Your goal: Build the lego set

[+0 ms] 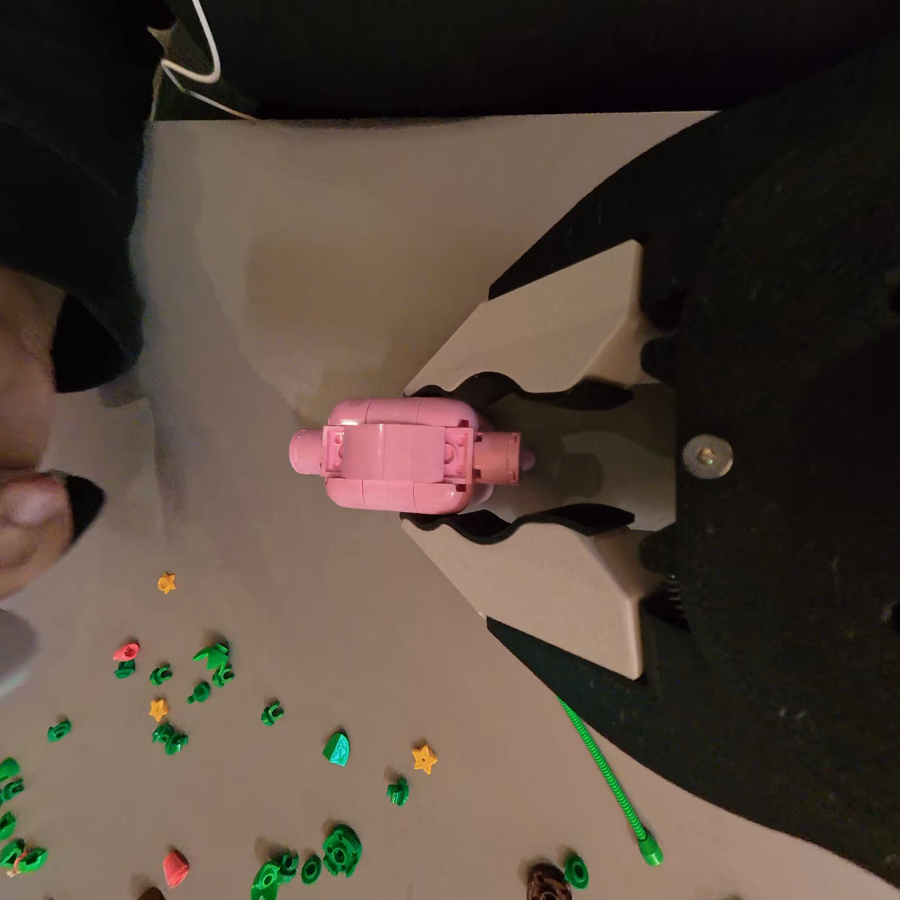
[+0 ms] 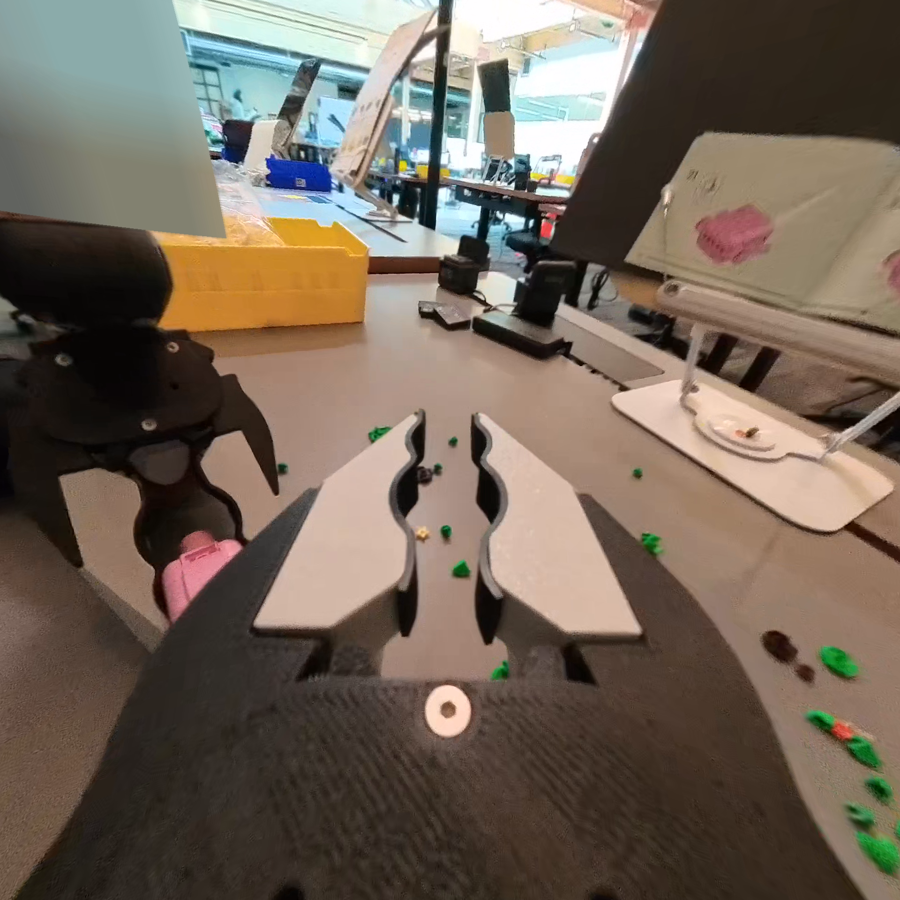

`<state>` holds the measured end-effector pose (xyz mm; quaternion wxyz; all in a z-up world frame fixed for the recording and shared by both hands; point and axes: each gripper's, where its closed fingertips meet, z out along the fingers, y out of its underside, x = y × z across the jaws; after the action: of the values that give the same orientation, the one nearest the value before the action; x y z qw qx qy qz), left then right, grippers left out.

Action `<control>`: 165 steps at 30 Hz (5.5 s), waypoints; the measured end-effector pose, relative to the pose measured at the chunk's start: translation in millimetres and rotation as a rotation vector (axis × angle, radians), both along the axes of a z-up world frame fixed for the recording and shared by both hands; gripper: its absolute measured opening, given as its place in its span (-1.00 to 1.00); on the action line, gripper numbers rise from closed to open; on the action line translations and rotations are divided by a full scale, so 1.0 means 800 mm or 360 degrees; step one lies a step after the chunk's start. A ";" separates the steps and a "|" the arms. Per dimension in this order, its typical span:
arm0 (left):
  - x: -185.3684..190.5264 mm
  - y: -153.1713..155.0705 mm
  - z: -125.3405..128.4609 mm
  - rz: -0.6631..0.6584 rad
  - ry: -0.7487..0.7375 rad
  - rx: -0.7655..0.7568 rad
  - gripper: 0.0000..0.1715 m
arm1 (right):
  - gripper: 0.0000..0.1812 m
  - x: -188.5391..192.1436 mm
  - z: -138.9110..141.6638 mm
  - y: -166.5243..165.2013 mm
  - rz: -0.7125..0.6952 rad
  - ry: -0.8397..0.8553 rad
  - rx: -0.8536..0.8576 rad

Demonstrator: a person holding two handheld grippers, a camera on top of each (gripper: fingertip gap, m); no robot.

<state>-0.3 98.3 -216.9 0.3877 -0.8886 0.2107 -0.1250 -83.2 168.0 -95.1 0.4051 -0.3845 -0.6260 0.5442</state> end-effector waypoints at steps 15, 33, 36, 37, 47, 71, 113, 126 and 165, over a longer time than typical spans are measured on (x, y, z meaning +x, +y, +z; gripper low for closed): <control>-0.001 0.000 -0.001 0.0005 -0.0015 -0.0016 -0.53 | -0.76 0.018 -0.041 -0.023 0.0118 -0.0192 -0.0115; 0.001 -0.001 -0.002 -0.0011 -0.0036 -0.0040 -0.53 | -0.78 0.012 -0.061 -0.023 0.0085 -0.0305 -0.0066; 0.002 -0.002 -0.003 -0.0019 -0.0025 -0.0039 -0.52 | -0.78 0.013 -0.062 -0.025 0.0085 -0.0306 -0.0034; 0.002 -0.002 -0.003 -0.0022 -0.0022 -0.0040 -0.52 | -0.78 0.012 -0.063 -0.026 0.0086 -0.0309 -0.0022; 0.003 -0.002 -0.005 -0.0030 -0.0003 -0.0050 -0.51 | -0.78 0.012 -0.064 -0.027 0.0084 -0.0304 0.0014; 0.003 -0.002 -0.006 -0.0033 0.0017 -0.0046 -0.52 | -0.87 0.037 0.010 0.095 -0.0317 -0.0051 -0.0285; -0.093 -0.005 0.130 0.0445 -0.0011 0.1008 -0.31 | -0.66 0.032 -0.006 0.096 -0.0303 -0.0112 -0.0456; -0.086 0.001 0.119 0.0427 0.0014 0.0946 -0.29 | 0.10 -0.067 0.008 0.134 -0.0726 0.0056 0.0305; -0.094 0.003 0.106 0.0446 0.0090 0.0890 -0.32 | -0.27 -0.224 0.133 0.226 -0.0549 0.0775 -0.0506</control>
<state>-75.9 100.7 -132.0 0.6245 -0.7711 0.1231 0.0172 -262.4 348.6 11.3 0.5637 -0.4019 -0.3440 0.6343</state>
